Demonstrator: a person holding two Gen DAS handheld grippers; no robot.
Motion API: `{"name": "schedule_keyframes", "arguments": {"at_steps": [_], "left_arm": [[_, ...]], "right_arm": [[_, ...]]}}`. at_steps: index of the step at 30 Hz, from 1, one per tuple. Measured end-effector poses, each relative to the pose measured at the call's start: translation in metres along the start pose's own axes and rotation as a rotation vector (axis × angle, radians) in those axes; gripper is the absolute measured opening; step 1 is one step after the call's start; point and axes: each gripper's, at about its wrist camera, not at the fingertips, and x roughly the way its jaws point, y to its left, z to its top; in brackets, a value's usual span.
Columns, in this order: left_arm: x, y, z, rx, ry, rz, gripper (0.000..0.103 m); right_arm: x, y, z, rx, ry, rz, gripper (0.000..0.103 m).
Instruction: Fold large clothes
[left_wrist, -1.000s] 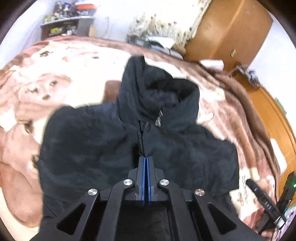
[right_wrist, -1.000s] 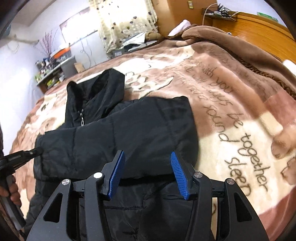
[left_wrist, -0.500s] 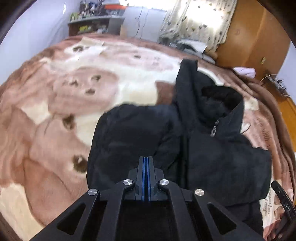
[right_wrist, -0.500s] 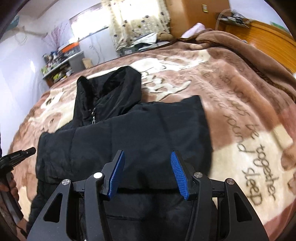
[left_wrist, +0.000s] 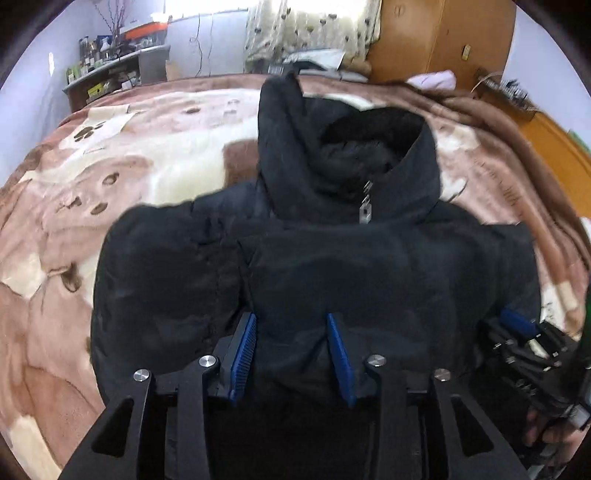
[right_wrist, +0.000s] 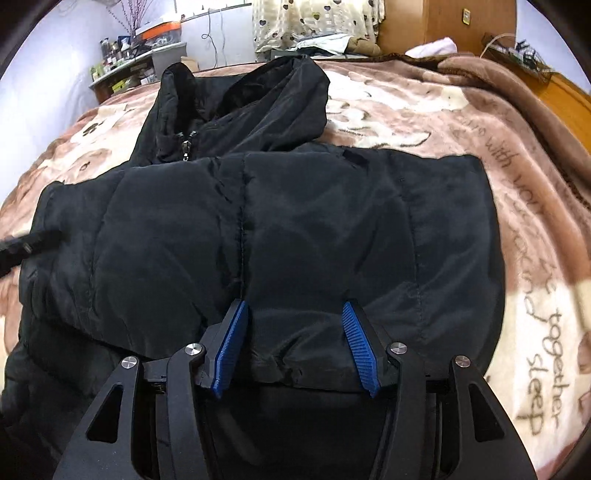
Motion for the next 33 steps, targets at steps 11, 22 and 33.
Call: {"name": "schedule_keyframes", "arguments": {"at_steps": [11,22,33], "left_arm": [[0.012,0.0,0.007,0.009,0.047,0.019,0.045],[0.022,-0.009,0.025,0.041,0.082,0.038,0.045],[-0.009,0.025,0.086,0.012,0.0,-0.087,0.066]], "right_arm": [[-0.012,-0.006,0.017,0.005,0.064,0.05,0.056],[0.006,0.045,0.044,-0.085,0.015,0.111,0.056],[-0.023,-0.009,0.099,0.105,-0.083,0.261,0.057]]}}
